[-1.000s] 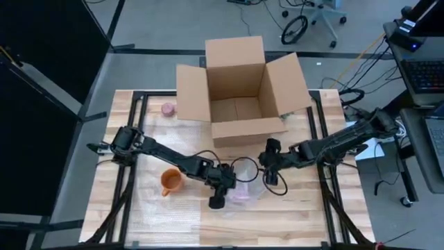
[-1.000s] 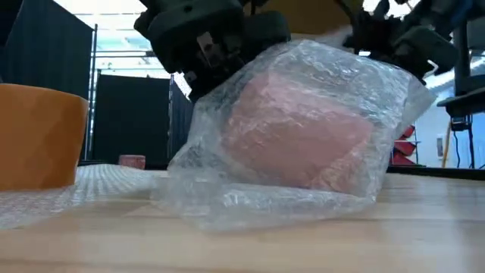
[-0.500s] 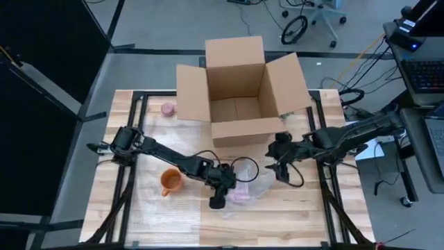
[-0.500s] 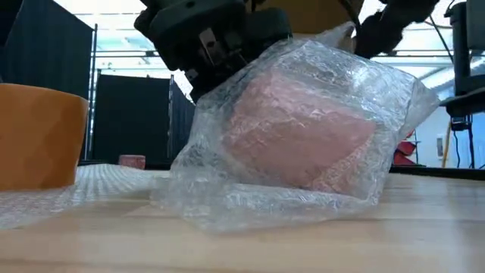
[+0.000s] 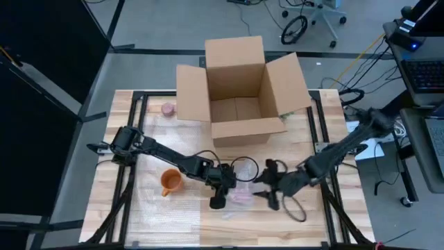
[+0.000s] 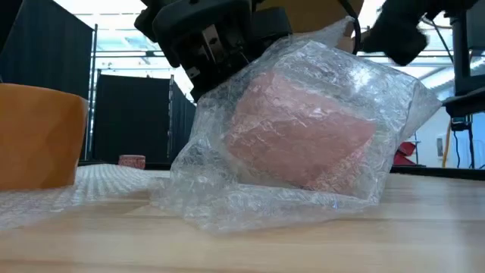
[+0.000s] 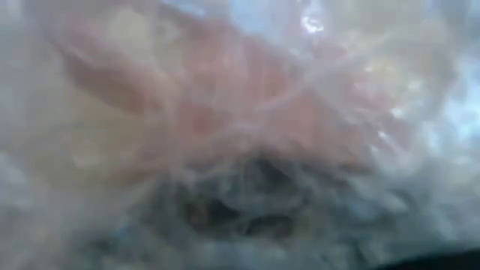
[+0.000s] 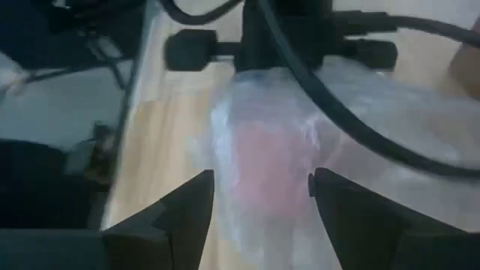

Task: Wrap mug
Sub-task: Wrap the pink cup with the bubble wrap

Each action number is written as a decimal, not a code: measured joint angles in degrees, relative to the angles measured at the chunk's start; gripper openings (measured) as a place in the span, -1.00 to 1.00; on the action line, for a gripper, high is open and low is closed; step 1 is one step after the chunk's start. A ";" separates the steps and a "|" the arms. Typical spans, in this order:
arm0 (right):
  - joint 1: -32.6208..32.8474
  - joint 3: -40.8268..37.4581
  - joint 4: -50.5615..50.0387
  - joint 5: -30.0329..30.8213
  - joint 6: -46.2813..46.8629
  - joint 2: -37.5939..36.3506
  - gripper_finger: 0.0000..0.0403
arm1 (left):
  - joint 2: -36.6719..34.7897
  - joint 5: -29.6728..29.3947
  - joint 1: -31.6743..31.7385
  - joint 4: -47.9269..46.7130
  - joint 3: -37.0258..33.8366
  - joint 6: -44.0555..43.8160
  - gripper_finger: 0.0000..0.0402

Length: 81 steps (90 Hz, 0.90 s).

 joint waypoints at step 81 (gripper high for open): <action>-0.34 -0.07 13.44 4.48 2.06 24.89 0.07 | 1.54 0.02 -0.44 -7.08 7.79 -1.28 -0.99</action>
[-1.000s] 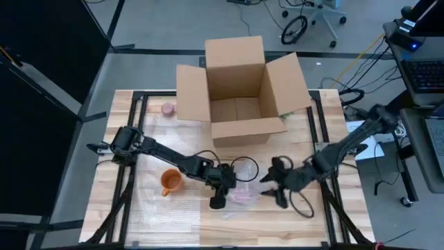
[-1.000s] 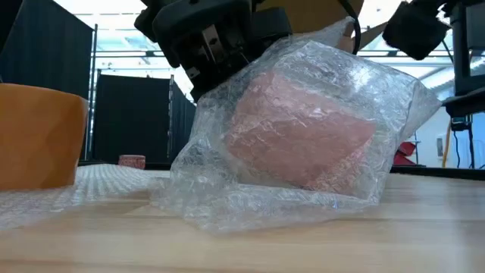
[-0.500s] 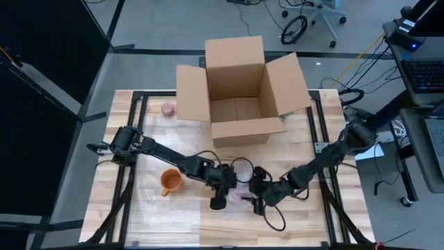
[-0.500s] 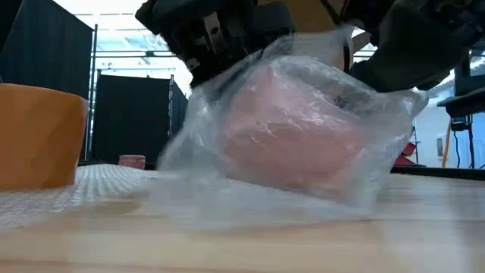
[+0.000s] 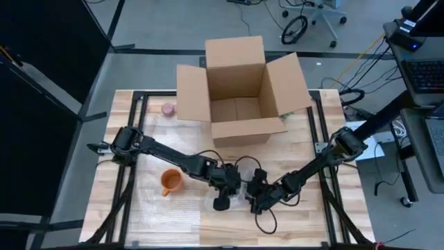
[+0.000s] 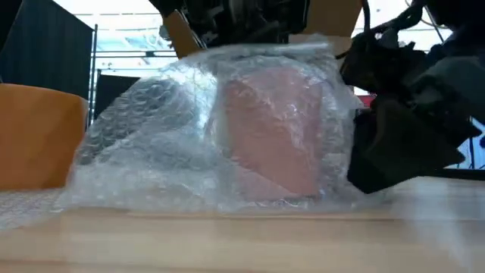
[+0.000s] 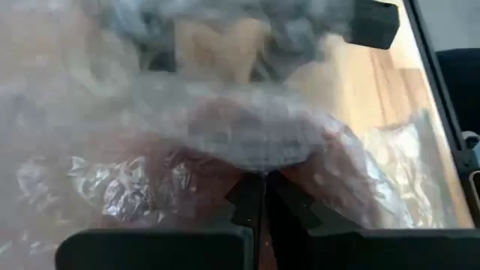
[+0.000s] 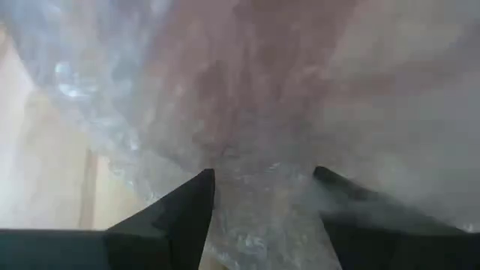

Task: Wrap mug
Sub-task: Wrap the pink cup with the bubble wrap

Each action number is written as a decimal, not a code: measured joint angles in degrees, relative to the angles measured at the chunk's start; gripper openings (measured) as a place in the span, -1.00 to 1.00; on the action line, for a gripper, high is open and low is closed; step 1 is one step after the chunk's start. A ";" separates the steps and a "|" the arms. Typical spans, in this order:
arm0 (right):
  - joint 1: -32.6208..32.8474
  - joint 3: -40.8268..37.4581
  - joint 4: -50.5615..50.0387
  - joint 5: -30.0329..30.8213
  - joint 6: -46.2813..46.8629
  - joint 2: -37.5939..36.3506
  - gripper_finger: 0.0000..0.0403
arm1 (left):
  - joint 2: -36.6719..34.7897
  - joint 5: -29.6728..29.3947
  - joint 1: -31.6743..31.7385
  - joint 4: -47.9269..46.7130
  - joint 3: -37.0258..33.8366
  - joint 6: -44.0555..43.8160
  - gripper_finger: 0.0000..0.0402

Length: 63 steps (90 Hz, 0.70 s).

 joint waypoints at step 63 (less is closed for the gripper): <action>0.02 -0.02 -2.80 -0.01 -0.01 -3.57 0.07 | -0.08 1.19 0.65 -5.25 3.87 1.35 -0.69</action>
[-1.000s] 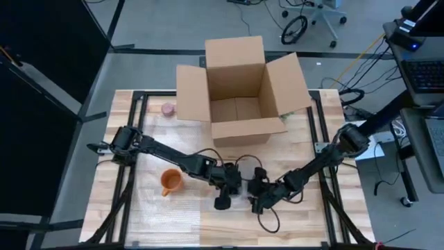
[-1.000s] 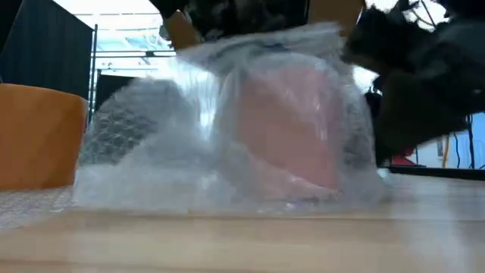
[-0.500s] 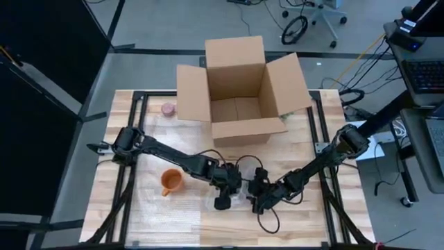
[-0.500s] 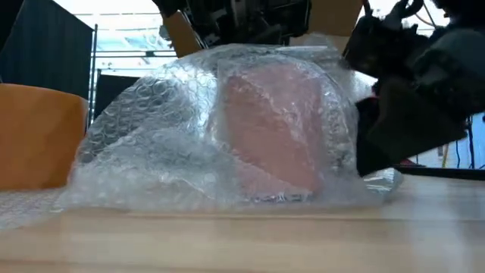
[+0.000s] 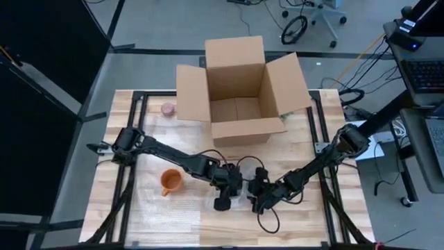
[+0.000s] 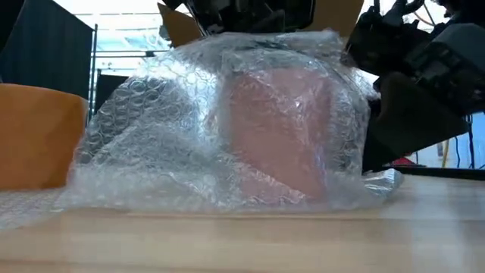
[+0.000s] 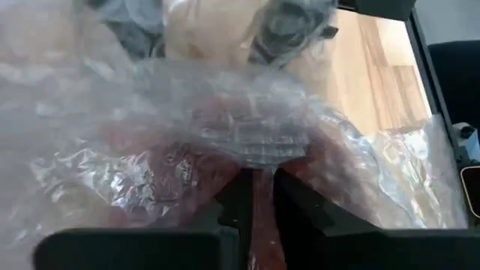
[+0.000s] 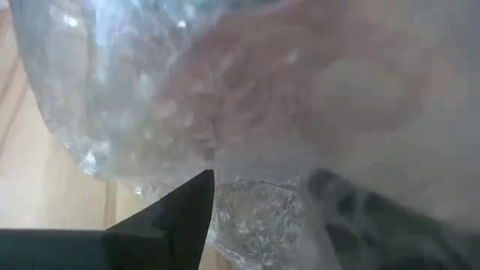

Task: Wrap mug
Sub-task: Wrap the pink cup with the bubble wrap

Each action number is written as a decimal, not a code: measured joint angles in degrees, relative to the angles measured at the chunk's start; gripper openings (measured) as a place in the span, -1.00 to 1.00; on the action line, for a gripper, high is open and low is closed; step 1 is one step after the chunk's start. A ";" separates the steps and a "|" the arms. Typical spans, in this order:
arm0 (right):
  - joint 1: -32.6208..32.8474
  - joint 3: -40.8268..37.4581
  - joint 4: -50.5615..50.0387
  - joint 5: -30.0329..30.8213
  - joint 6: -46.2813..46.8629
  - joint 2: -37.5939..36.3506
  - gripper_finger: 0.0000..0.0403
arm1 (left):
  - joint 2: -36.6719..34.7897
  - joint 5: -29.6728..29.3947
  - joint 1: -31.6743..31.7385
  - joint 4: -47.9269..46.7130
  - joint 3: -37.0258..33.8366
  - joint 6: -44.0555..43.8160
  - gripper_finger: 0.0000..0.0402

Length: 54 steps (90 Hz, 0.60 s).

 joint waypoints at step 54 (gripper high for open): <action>0.01 0.00 -1.40 0.02 0.27 -0.02 0.07 | -1.09 -3.02 0.86 -14.71 9.63 2.98 -0.32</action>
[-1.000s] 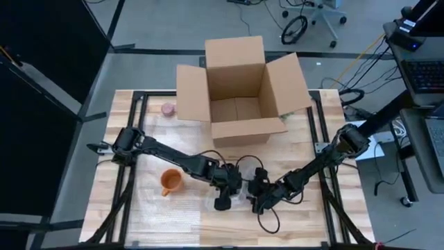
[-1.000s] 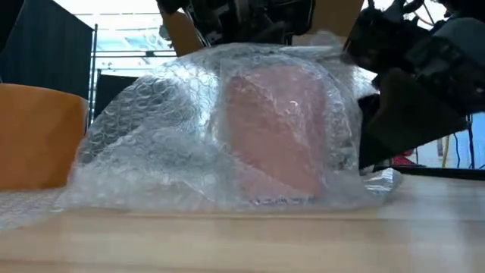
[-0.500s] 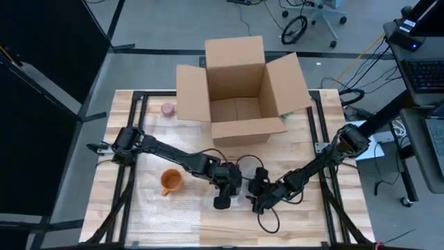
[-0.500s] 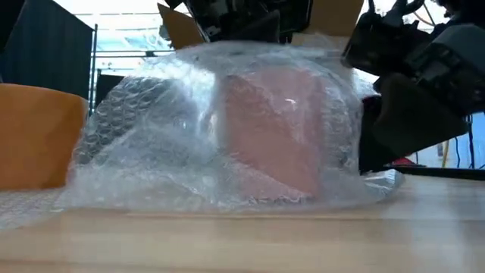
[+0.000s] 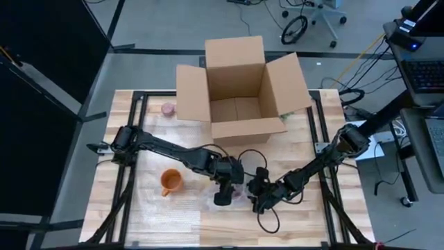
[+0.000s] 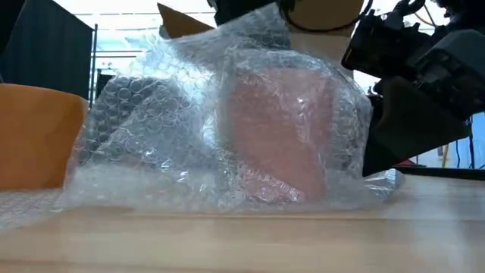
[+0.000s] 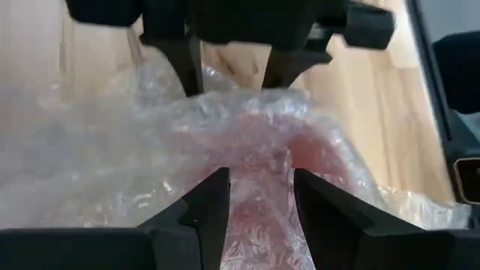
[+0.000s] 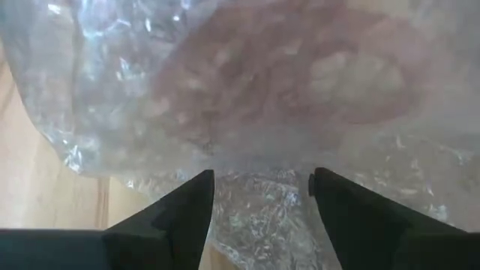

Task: Wrap mug
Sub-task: Wrap the pink cup with the bubble wrap

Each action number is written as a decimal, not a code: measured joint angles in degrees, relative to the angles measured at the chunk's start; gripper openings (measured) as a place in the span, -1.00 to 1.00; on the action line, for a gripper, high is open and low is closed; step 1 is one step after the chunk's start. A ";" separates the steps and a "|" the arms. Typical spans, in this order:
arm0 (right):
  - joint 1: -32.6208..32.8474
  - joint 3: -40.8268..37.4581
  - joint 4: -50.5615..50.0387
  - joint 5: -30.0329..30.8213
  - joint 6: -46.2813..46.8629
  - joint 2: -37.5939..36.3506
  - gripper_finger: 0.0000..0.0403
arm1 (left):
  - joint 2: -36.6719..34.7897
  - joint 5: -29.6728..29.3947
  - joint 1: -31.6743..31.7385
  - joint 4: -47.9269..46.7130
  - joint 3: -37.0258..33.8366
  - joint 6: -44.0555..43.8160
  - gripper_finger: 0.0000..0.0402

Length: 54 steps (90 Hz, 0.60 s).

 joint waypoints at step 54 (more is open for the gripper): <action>0.03 0.00 -4.30 -3.52 1.35 -5.67 0.07 | 5.70 -2.58 -1.97 2.70 -1.18 1.61 -0.32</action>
